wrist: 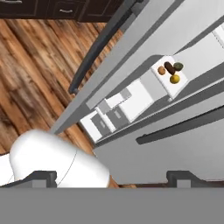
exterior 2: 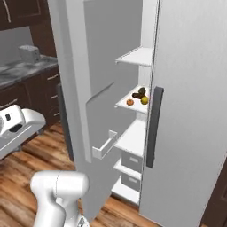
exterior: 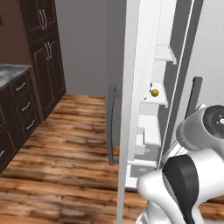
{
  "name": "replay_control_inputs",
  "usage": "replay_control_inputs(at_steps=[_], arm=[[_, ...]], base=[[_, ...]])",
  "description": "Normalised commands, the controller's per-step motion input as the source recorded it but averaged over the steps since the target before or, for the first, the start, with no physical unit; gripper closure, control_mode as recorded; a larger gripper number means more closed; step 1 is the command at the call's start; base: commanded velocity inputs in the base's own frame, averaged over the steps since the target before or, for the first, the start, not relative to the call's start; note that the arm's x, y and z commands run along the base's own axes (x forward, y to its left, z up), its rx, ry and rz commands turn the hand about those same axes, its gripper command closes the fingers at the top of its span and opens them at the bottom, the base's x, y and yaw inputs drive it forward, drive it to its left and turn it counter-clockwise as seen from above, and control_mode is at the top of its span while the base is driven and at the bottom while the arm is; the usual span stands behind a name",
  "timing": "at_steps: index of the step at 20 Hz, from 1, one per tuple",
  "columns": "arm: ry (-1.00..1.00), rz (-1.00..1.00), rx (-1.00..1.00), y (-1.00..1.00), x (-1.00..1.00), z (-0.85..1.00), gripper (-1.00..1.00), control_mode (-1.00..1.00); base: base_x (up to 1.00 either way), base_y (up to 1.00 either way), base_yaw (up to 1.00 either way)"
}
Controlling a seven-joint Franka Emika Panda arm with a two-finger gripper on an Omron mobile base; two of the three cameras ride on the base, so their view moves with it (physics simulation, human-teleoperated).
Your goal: Take the sweet potato and kiwi from the highest rack and move them to the second highest rack where the lemon and tangerine are located, to maximize freezer space. Close the freezer door after rearranging.
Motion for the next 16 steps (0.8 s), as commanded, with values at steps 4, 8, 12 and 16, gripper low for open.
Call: replay_control_inputs(at_steps=[4,8,12,16], arm=[[0.0,0.0,0.0,0.0,0.0,0.0,-1.0,1.0],[0.0,0.0,0.0,0.0,0.0,0.0,-1.0,1.0],[0.0,0.0,0.0,0.0,0.0,0.0,-1.0,1.0],[0.0,0.0,0.0,0.0,0.0,0.0,-1.0,1.0]], base=[[-0.13,0.72,-0.27],[0.02,0.8,-0.38],[-0.01,0.75,-0.45],[0.03,0.85,-0.56]])
